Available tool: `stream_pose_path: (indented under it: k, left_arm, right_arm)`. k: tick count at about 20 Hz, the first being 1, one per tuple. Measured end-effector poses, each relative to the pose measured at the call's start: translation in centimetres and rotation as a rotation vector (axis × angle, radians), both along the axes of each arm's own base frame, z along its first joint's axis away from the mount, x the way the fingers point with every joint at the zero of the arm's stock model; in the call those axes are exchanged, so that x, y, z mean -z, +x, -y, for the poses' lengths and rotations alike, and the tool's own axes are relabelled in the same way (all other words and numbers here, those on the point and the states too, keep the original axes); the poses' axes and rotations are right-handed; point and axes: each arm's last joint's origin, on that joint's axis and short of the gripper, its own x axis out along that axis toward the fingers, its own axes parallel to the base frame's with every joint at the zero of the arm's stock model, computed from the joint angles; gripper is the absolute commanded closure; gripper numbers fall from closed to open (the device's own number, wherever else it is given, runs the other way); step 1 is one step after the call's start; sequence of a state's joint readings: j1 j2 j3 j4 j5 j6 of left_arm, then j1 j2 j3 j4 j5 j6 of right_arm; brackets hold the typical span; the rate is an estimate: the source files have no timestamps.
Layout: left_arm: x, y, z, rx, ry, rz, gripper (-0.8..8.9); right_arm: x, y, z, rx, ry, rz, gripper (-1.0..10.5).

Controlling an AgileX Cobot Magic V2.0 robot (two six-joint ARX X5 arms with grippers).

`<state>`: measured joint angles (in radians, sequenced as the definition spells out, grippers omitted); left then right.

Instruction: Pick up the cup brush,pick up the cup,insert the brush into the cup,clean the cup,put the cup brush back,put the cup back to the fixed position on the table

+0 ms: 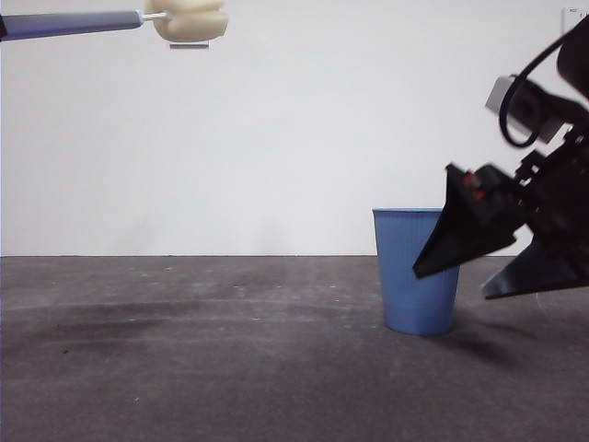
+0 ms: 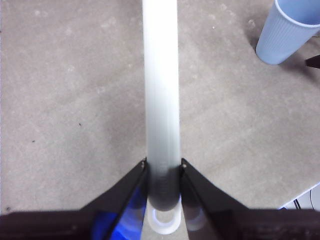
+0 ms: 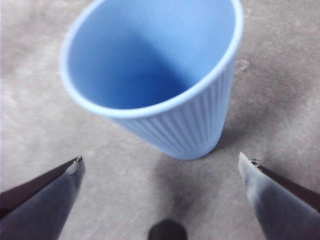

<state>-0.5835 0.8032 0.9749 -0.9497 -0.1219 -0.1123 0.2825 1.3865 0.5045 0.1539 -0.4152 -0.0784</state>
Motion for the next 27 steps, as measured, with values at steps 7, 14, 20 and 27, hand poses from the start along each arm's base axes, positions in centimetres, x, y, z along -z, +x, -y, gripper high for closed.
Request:
stream_pose_path:
  k: [7, 14, 20, 27]
  left_arm:
    - [0.1, 0.0, 0.0, 0.0, 0.004, -0.006, 8.21]
    - [0.1, -0.1, 0.0, 0.0, 0.006, -0.009, 8.21]
    - [0.0, 0.0, 0.0, 0.0, 0.004, -0.006, 8.21]
    - [0.1, 0.0, 0.0, 0.0, 0.004, -0.006, 8.21]
  right_arm:
    - [1.7, 1.6, -0.9, -0.025, 0.007, 0.082, 3.5]
    - [2.7, 2.7, -1.3, -0.025, 0.029, 0.156, 3.5]
    - [2.6, 3.0, -1.6, -0.018, 0.034, 0.207, 5.5]
    - [2.5, 2.9, -1.7, -0.025, 0.035, 0.212, 9.0]
